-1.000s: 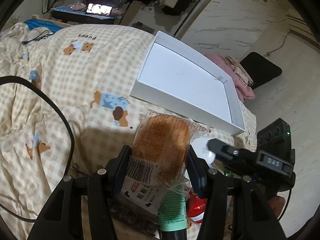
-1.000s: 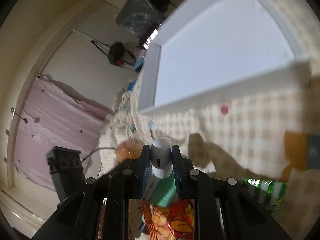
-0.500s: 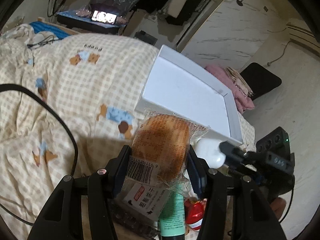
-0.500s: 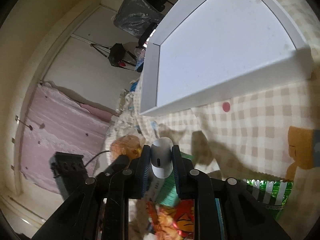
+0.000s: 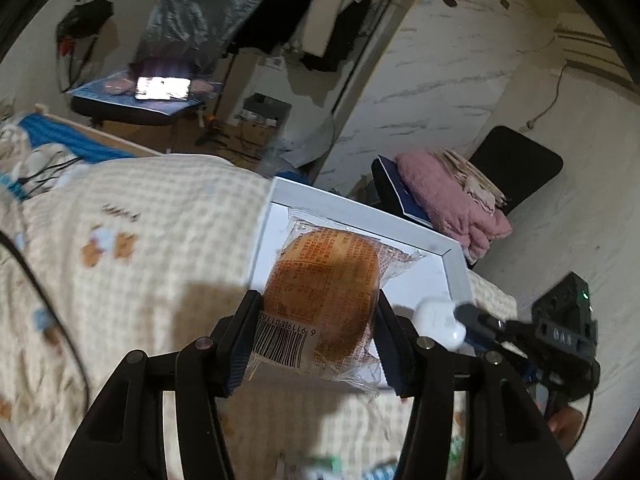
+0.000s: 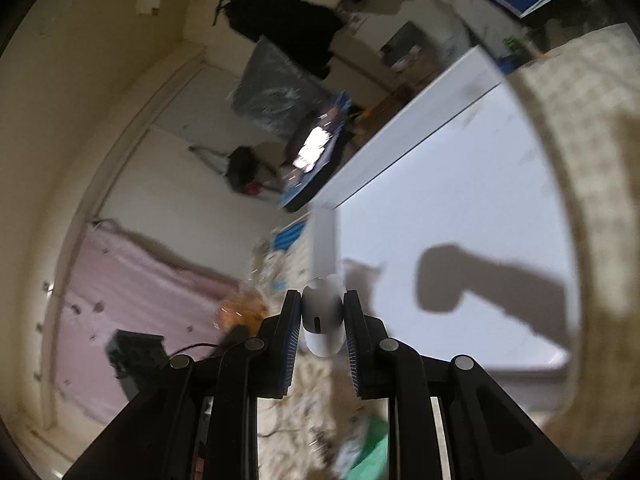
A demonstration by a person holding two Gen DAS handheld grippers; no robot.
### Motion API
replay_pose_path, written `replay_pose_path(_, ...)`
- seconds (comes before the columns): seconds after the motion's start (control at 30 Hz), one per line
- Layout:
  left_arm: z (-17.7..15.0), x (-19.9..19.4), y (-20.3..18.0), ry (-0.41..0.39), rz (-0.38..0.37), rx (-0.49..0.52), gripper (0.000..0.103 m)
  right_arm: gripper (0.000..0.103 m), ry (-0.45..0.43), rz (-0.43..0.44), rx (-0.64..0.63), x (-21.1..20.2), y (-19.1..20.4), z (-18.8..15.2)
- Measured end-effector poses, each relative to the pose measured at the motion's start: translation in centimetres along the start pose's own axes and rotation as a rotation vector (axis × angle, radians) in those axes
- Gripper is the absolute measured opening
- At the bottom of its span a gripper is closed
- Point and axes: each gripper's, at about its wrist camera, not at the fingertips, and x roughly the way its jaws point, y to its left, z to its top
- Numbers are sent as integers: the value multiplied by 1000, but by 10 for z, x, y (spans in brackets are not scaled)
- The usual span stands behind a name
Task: Organize objects
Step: 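Carry the biscuit and earbud case into the white box with both grippers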
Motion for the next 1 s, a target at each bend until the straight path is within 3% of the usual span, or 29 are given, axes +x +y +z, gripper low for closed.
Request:
replay_pose_path(0.13,3,52,-2,92,84,65,58,23,-29,-109,-74,4,-7,-6)
replay_pose_path(0.2,-1,61,-8,103,94,87,58,23,-34,-135,-119,4,-2,-7)
replay_pose_path(0.33,-14,66,-18,98,170,118,58,23,-25,-279,-246,12,14,-18)
replay_pose_path(0.5,-35,65,-29,82,255,202,58,23,28,-278,-258,17,14,-25)
replay_pose_path(0.67,-45,61,-20,74,213,138,58,23,101,-267,-270,30,18,-26)
replay_pose_path(0.9,-49,60,-24,33,210,136,58,23,75,-330,-361,37,30,-31)
replay_pose_path(0.97,-48,60,-23,38,183,131,62,23,62,-399,-406,40,31,-31)
replay_pose_path(1.0,-48,61,-21,49,151,118,69,23,62,-415,-416,41,32,-32)
